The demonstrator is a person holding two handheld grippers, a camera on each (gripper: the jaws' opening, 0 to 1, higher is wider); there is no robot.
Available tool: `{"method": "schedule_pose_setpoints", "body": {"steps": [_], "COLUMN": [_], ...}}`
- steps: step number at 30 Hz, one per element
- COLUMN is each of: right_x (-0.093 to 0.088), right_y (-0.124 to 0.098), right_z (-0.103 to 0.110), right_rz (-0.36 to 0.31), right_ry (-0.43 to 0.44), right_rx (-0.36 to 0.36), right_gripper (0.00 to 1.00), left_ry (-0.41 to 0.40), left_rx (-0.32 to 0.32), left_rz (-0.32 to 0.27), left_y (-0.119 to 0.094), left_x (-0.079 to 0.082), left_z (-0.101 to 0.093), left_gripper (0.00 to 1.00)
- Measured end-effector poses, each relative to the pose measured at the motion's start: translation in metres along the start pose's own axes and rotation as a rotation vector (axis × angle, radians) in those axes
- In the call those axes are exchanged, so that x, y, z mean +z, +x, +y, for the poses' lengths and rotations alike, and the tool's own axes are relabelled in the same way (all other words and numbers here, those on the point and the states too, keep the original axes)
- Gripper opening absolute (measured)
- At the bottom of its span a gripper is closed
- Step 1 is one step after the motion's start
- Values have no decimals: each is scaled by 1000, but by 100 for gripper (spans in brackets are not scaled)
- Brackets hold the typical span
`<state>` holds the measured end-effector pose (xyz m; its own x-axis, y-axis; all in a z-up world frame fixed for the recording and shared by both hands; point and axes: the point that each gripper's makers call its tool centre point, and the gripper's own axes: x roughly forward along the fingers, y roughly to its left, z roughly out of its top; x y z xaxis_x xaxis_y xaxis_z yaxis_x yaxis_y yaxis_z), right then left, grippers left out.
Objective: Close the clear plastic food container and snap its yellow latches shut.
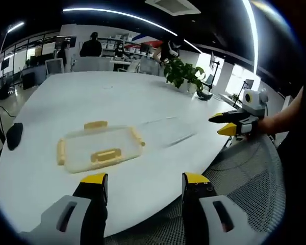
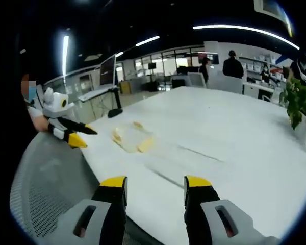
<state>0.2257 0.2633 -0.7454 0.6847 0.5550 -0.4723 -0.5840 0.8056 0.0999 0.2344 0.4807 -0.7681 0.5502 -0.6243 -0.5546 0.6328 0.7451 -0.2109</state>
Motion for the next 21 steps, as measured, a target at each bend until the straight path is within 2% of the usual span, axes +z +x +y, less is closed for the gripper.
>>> {"method": "schedule_pose_setpoints", "body": {"steps": [8,11,21], "right_x": [-1,-5,-3], "right_y": [0,1,0], "right_z": [-1,1,-2], "right_rz": [7,30,27], "right_ry": [-4,-6,-2], "right_rx": [-5,7,-3], "right_gripper": [43,43,43], "left_ry": [0,-2,-20], "left_rx": [-11,-7,-8], "left_rz": [8,14,16], "left_y": [0,0,0], "left_x": [-1,-1,0], "left_z": [-1,0,0], "left_gripper": [57,57,59]}}
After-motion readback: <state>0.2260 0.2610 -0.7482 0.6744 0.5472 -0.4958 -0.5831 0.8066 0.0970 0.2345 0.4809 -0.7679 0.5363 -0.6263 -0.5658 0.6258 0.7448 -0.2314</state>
